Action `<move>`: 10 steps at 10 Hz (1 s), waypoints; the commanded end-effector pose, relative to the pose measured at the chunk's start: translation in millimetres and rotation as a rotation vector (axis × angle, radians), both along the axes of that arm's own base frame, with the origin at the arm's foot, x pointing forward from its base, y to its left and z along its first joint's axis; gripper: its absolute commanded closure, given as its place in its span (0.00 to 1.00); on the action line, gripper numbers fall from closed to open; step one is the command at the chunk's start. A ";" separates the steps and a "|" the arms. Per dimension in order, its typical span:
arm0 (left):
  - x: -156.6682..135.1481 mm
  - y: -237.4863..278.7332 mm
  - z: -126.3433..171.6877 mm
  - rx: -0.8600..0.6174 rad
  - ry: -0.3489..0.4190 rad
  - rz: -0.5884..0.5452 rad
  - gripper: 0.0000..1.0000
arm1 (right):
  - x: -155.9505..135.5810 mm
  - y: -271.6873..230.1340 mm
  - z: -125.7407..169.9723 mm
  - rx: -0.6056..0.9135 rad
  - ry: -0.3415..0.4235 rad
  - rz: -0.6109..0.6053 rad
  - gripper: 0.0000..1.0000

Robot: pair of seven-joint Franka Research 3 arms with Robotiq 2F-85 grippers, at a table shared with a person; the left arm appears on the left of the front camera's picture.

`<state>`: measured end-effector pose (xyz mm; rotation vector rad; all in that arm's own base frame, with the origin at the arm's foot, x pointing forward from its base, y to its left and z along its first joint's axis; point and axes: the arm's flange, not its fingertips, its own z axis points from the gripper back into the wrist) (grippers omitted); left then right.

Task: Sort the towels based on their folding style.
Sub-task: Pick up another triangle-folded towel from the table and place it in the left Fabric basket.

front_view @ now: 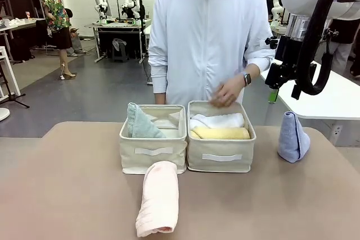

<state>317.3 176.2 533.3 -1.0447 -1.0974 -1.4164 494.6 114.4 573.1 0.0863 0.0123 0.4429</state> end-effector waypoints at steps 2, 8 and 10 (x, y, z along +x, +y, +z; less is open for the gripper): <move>-2.2 -1.1 0.1 -0.021 -0.029 0.003 0.00 | 0.0 0.0 0.0 0.000 0.000 0.000 0.00; -2.2 -1.1 0.1 -0.021 -0.029 0.003 0.00 | 43.2 -11.5 -59.7 -0.143 -0.035 -0.462 0.00; -2.2 -1.1 0.1 -0.021 -0.029 0.003 0.00 | 56.8 -25.3 -71.6 -0.142 -0.066 -0.581 0.00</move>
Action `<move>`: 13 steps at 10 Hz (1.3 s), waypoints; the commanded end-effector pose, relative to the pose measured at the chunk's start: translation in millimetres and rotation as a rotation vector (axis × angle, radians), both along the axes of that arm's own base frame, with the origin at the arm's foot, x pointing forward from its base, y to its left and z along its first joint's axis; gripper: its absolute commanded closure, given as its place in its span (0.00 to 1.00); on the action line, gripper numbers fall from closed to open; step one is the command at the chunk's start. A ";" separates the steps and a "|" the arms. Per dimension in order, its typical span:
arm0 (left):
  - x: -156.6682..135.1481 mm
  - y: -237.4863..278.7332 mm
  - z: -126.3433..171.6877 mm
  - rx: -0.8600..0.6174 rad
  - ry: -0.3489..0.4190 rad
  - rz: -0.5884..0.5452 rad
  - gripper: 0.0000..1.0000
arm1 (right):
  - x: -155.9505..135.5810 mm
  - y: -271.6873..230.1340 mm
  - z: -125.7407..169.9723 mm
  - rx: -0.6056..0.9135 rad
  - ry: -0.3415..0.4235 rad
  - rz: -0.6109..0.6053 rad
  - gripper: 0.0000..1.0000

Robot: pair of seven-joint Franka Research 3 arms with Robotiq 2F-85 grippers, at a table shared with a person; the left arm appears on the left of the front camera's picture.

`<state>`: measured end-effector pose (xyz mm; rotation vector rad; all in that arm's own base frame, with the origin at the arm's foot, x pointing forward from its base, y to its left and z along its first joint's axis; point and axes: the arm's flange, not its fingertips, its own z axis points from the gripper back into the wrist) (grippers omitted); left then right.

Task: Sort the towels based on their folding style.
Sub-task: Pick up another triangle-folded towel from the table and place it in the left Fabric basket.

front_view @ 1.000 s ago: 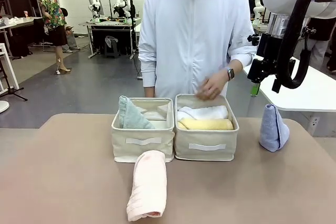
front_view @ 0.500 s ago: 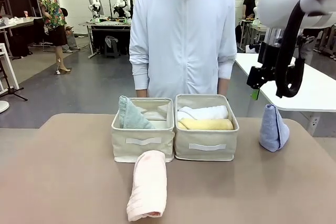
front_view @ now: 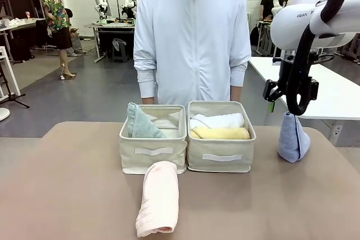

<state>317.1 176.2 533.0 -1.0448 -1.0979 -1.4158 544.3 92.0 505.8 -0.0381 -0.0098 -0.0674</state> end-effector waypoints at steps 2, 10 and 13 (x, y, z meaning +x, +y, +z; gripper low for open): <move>-2.0 -1.1 0.4 -0.020 -0.029 0.003 0.00 | 7.2 -2.8 -7.3 0.043 -0.013 -0.010 0.00; -2.0 -1.1 0.4 -0.020 -0.029 0.003 0.00 | 16.0 -8.5 -14.5 -0.011 0.009 -0.093 0.00; -2.0 -1.1 0.4 -0.020 -0.029 0.003 0.00 | 32.9 -8.4 -32.4 -0.050 0.054 -0.160 0.00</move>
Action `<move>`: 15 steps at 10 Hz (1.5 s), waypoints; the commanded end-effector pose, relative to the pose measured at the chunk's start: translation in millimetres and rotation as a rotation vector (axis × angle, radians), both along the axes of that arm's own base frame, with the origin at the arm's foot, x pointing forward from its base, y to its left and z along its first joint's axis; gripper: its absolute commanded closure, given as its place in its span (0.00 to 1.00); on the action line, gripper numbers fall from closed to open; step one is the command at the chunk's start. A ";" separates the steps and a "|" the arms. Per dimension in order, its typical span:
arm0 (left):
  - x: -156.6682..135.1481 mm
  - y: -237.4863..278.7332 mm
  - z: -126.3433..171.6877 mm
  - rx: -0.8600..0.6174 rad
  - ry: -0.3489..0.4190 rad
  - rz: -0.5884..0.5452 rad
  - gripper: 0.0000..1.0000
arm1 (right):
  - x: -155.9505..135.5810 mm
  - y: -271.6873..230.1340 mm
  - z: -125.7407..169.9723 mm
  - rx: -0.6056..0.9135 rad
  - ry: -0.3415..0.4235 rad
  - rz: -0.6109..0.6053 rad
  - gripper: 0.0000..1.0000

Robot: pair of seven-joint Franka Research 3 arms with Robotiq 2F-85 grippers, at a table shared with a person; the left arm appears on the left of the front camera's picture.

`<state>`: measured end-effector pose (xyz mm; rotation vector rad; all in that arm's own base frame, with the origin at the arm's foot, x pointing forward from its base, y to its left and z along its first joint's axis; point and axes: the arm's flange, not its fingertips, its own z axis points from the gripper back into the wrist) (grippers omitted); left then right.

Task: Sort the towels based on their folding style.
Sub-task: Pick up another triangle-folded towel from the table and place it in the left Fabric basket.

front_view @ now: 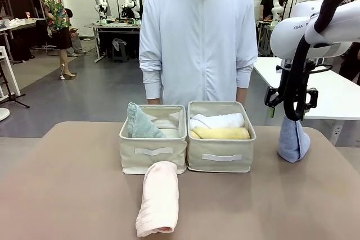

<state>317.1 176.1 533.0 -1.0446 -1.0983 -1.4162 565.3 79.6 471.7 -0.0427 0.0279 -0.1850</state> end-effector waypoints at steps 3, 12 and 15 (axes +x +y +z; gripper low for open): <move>-2.0 -1.0 0.4 -0.020 -0.029 0.003 0.00 | 28.2 3.6 -12.9 -0.069 0.051 -0.100 0.00; -2.0 -1.0 0.4 -0.020 -0.029 0.003 0.00 | 54.9 -4.1 -32.5 -0.092 0.103 -0.142 1.00; -2.0 -1.0 0.4 -0.020 -0.029 0.003 0.00 | 55.1 -5.8 -33.5 -0.097 0.110 -0.139 1.00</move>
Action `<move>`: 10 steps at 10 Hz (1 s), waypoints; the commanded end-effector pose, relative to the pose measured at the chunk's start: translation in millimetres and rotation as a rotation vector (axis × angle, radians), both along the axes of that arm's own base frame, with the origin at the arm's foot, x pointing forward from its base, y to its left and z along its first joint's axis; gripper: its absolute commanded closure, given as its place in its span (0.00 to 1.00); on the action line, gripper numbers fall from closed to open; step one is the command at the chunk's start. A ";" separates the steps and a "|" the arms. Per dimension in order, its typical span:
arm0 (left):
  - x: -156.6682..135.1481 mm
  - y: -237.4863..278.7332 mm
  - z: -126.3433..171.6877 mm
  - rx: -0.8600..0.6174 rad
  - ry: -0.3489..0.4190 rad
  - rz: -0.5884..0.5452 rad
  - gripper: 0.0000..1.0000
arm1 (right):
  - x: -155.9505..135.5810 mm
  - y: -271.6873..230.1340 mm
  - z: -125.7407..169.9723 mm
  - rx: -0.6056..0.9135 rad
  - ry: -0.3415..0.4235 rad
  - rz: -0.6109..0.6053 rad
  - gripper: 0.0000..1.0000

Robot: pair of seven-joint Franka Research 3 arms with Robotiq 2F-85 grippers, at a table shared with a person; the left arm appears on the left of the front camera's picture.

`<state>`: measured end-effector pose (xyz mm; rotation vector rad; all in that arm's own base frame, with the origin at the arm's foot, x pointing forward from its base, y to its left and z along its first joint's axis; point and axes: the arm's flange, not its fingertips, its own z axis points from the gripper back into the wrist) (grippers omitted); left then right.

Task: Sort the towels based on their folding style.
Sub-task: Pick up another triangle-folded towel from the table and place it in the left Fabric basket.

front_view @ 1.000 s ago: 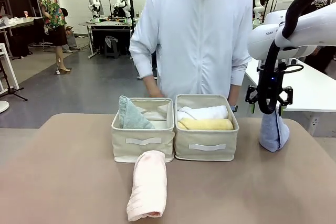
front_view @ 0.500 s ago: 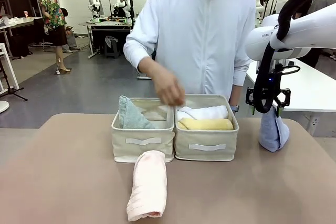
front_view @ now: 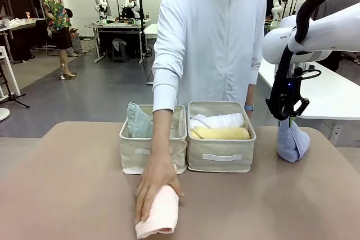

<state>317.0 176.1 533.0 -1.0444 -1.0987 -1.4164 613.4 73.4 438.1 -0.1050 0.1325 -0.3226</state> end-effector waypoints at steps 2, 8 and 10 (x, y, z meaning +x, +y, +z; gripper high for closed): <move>-1.9 -1.0 0.4 -0.020 -0.028 0.003 0.00 | 6.2 -0.2 -0.3 -0.043 0.007 0.008 1.00; -1.9 -1.0 0.4 -0.020 -0.028 0.003 0.00 | -10.6 5.8 4.5 -0.049 -0.019 0.081 1.00; -1.9 -1.0 0.4 -0.020 -0.028 0.003 0.00 | -26.1 11.3 11.4 -0.046 -0.063 0.097 1.00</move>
